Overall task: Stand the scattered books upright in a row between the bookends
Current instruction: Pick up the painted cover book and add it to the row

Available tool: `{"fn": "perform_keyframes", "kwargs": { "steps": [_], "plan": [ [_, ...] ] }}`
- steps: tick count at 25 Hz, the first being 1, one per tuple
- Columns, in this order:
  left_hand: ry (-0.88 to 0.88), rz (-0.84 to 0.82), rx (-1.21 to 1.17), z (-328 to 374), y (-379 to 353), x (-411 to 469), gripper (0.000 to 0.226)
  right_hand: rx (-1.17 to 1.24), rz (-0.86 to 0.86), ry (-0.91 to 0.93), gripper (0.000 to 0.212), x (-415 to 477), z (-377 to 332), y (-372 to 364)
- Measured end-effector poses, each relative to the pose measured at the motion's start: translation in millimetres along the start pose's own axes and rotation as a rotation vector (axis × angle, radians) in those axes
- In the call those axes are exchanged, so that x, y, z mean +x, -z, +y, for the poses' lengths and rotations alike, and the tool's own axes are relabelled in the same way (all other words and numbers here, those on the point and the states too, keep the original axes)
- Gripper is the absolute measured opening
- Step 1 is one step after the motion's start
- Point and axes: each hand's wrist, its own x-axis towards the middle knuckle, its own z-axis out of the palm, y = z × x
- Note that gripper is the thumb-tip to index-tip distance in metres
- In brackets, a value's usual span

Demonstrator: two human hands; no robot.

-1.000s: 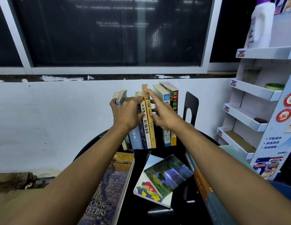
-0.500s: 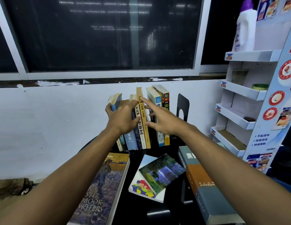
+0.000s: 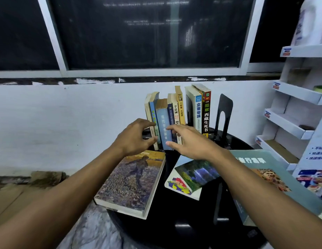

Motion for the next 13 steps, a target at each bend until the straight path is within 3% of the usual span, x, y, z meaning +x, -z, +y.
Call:
{"fn": "perform_keyframes", "kwargs": {
  "steps": [7, 13],
  "plan": [
    [0.079, -0.217, 0.029, -47, 9, -59, 0.064, 0.050, -0.210, -0.082, 0.056, -10, -18, -48],
    [0.180, -0.373, -0.014, -72, 4, -91, 0.066, 0.012, -0.355, -0.165, 0.076, -11, -19, -76]
  ]
}}
